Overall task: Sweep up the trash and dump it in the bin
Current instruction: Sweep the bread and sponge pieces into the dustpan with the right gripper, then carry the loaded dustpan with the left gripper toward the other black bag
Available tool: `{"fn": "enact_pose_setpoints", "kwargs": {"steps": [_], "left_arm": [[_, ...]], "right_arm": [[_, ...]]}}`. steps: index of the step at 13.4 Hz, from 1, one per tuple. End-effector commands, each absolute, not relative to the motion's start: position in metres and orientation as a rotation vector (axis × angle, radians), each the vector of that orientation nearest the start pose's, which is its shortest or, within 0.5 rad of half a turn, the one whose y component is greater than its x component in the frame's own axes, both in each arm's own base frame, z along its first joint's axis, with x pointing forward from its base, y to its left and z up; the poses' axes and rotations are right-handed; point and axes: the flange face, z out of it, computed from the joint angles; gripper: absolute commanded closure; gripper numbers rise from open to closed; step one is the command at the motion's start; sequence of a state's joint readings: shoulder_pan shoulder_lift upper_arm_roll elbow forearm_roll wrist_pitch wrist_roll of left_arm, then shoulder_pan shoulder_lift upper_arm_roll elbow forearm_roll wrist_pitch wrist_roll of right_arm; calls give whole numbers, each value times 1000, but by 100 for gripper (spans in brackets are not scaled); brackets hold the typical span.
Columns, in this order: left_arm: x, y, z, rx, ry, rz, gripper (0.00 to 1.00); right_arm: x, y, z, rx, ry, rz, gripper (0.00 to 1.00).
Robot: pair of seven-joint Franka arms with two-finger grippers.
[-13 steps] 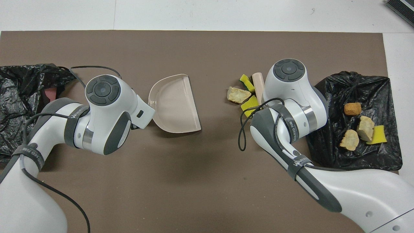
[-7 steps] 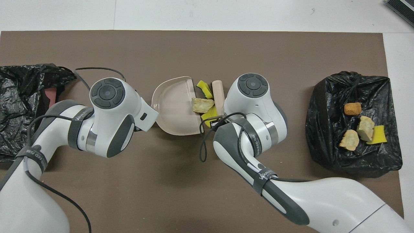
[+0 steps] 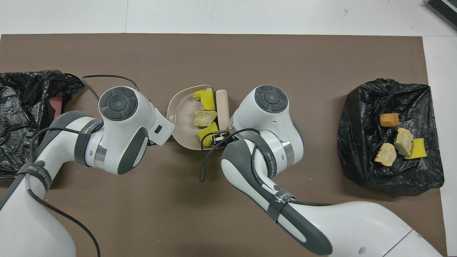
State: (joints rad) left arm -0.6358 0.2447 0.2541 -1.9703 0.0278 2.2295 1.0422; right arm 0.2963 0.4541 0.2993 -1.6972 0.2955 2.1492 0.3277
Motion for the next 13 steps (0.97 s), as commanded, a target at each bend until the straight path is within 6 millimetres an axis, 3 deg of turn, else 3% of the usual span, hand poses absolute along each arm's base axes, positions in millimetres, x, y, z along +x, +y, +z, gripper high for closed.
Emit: {"fn": "enact_pose_setpoints", "kwargs": {"steps": [1, 3, 5, 9, 12, 13], "left_arm": [[545, -229, 356, -2265, 2033, -7, 100], [546, -227, 357, -2266, 2031, -9, 100], [550, -223, 359, -2266, 2028, -14, 100], [559, -215, 371, -2267, 2017, -33, 100], [569, -193, 402, -2263, 2004, -97, 100], [573, -174, 413, -2277, 1984, -114, 100]], "right_arm": [[567, 337, 372, -2789, -71, 287, 100], [563, 312, 402, -2810, -63, 346, 100], [548, 302, 423, -2909, -135, 389, 100], [504, 334, 435, -3082, -108, 437, 100], [473, 356, 437, -3107, -46, 451, 100], [463, 363, 436, -3106, -43, 461, 100]]}}
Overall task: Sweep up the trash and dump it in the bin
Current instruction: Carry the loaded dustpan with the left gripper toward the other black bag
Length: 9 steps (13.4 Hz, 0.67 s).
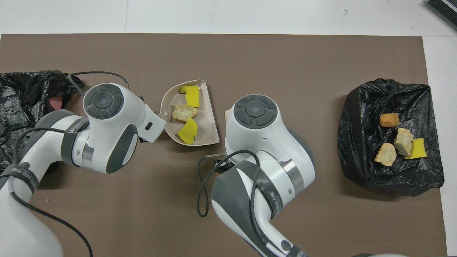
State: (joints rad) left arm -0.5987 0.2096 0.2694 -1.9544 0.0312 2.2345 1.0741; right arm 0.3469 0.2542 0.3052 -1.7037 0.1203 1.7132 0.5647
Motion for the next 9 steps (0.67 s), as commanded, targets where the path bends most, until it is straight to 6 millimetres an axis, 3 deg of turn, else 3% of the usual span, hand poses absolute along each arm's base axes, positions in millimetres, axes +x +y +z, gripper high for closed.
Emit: {"fn": "enact_pose_setpoints", "kwargs": {"steps": [1, 3, 6, 7, 9], "left_arm": [[573, -165, 425, -2265, 1994, -129, 100], [571, -145, 447, -2233, 2027, -149, 100], [567, -141, 483, -2231, 2029, -174, 100], [569, -142, 499, -2236, 2029, -163, 100], [569, -142, 521, -2240, 2030, -153, 100]], "right_arm": [[457, 367, 435, -3110, -45, 473, 100], [435, 395, 420, -3129, -15, 489, 100], [404, 429, 391, -3131, 45, 437, 100], [384, 443, 379, -3123, 31, 427, 100], [368, 451, 363, -3119, 17, 402, 100]]}}
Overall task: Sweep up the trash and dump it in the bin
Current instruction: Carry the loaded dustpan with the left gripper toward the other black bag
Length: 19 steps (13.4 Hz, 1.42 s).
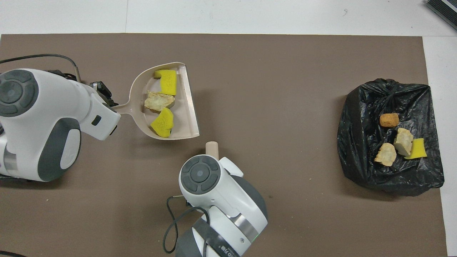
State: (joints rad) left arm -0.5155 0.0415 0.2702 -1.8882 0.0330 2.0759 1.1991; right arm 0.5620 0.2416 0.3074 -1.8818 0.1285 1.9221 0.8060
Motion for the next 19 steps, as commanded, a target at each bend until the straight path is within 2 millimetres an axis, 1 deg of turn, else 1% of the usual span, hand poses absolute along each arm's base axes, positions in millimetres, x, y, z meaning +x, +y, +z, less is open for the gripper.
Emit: {"fn": "enact_pose_setpoints", "kwargs": {"steps": [1, 2, 4, 5, 6, 8, 9, 10, 12, 13, 15, 16, 18, 19], "left_arm": [[567, -143, 536, -2238, 2028, -168, 100], [566, -143, 546, -2239, 2030, -165, 100], [566, -136, 566, -2255, 2019, -152, 100], [569, -118, 571, -2282, 1982, -152, 100], [575, -90, 572, -2305, 1949, -147, 100], [584, -28, 574, -2261, 1972, -153, 100], [585, 3, 574, -2254, 1973, -150, 100], [584, 34, 574, -2266, 1953, -143, 100], [578, 99, 576, -2284, 1901, -141, 100], [574, 128, 578, -2288, 1863, -149, 100], [564, 178, 581, -2316, 1768, -157, 100], [558, 197, 583, -2312, 1754, -146, 100], [557, 219, 592, -2273, 1761, -129, 100], [556, 235, 592, -2270, 1751, -114, 100]], "right_arm": [[363, 451, 355, -3118, 17, 401, 100], [349, 458, 348, -3114, -12, 389, 100], [343, 456, 339, -3101, 6, 394, 100], [340, 455, 339, -3094, 8, 395, 100], [340, 454, 336, -3090, 15, 411, 100], [339, 454, 332, -3091, 20, 422, 100], [339, 454, 331, -3094, 26, 430, 71], [340, 455, 334, -3099, 31, 437, 1], [345, 461, 346, -3100, 29, 458, 0], [349, 460, 353, -3108, 32, 462, 0], [361, 458, 376, -3109, 39, 469, 0], [373, 452, 390, -3111, 53, 466, 0], [396, 430, 423, -3106, 91, 450, 0], [406, 417, 445, -3097, 101, 428, 0]]}}
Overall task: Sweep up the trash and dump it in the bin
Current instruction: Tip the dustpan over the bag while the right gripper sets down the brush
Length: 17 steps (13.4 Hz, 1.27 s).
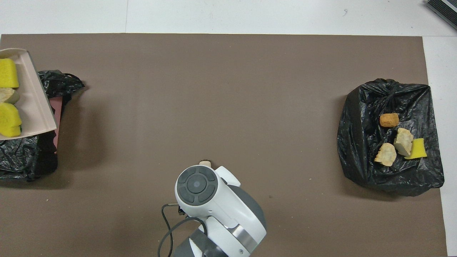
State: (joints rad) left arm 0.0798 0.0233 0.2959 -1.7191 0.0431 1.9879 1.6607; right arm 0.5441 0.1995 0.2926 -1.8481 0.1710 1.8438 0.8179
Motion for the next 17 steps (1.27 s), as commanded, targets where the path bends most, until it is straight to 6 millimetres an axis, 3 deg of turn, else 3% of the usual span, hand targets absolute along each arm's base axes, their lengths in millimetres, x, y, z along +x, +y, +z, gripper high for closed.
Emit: {"fn": "enact_pose_setpoints", "kwargs": {"steps": [1, 3, 5, 8, 12, 15, 17], "left_arm": [[560, 246, 589, -2249, 1766, -83, 100], [569, 267, 586, -2211, 1775, -27, 100], [575, 304, 583, -2180, 1777, 16, 100], [580, 339, 576, -2095, 1775, 46, 100], [589, 339, 573, -1953, 1772, 183, 100], [593, 337, 557, -1924, 1794, 241, 100], [603, 320, 558, -1878, 1798, 291, 100]], "right_arm": [[417, 401, 461, -3095, 86, 434, 0], [440, 369, 492, -3086, 14, 447, 0], [463, 338, 519, -3116, -75, 417, 0], [506, 268, 563, -3104, -103, 347, 0], [542, 181, 588, -3139, -192, 279, 0], [557, 135, 605, -3187, -290, 214, 0], [564, 115, 614, -3239, -370, 166, 0]]}}
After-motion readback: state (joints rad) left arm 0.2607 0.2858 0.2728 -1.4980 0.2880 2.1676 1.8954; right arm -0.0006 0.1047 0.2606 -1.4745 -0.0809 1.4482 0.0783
